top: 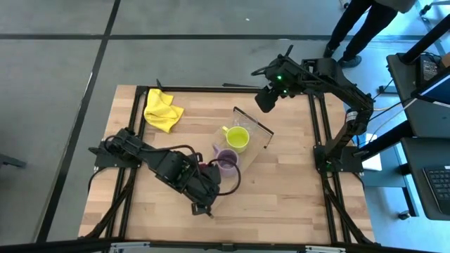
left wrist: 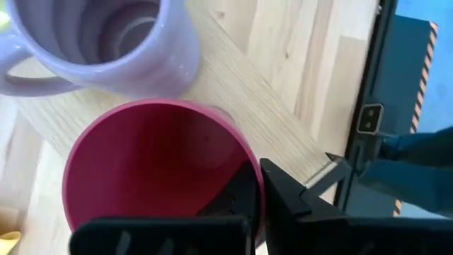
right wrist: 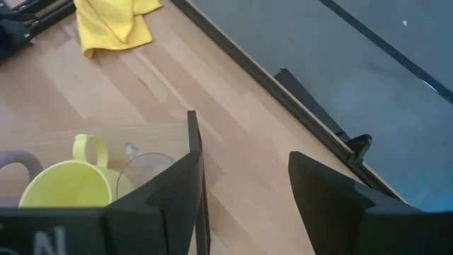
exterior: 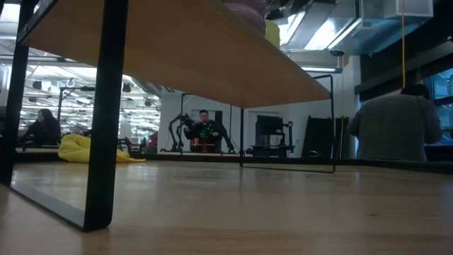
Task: Stack small to large cups/mugs on shelf
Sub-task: Put the red cup on the shelf
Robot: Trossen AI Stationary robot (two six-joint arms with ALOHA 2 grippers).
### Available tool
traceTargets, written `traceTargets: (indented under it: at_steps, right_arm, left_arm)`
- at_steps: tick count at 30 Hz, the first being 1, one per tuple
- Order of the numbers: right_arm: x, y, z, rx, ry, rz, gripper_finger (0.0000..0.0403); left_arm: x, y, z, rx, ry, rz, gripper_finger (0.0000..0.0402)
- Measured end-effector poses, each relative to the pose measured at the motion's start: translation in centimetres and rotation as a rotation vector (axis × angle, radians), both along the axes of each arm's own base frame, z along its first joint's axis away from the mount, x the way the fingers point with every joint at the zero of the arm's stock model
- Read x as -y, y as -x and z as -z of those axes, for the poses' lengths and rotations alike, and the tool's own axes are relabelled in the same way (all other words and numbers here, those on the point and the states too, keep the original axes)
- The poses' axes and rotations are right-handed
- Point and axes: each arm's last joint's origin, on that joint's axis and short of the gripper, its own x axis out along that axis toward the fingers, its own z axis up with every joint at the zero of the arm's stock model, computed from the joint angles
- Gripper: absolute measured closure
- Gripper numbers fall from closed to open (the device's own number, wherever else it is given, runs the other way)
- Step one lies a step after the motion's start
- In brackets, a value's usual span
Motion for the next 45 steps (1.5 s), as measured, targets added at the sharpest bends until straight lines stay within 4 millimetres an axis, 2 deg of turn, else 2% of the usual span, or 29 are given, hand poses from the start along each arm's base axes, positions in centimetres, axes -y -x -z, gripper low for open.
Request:
traceTargets:
  at_steps: [16, 23, 28, 45]
  right_arm:
    - [0.0, 0.0, 0.0, 0.0, 0.003, 0.002, 0.0191]
    - [0.0, 0.0, 0.0, -0.001, 0.004, 0.002, 0.0191]
    - [0.0, 0.0, 0.0, -0.001, 0.004, 0.002, 0.0191]
    - [0.0, 0.0, 0.0, -0.001, 0.004, 0.002, 0.0191]
  left_arm:
    - [-0.2, 0.3, -0.4, 0.015, -0.013, 0.016, 0.0391]
    - [-0.2, 0.7, -1.8, 0.06, 0.02, 0.028, 0.0344]
    - [-0.4, 0.6, -1.8, 0.059, 0.017, 0.026, 0.0322]
    - [-0.7, 0.5, -1.8, 0.102, -0.092, 0.029, 0.0328]
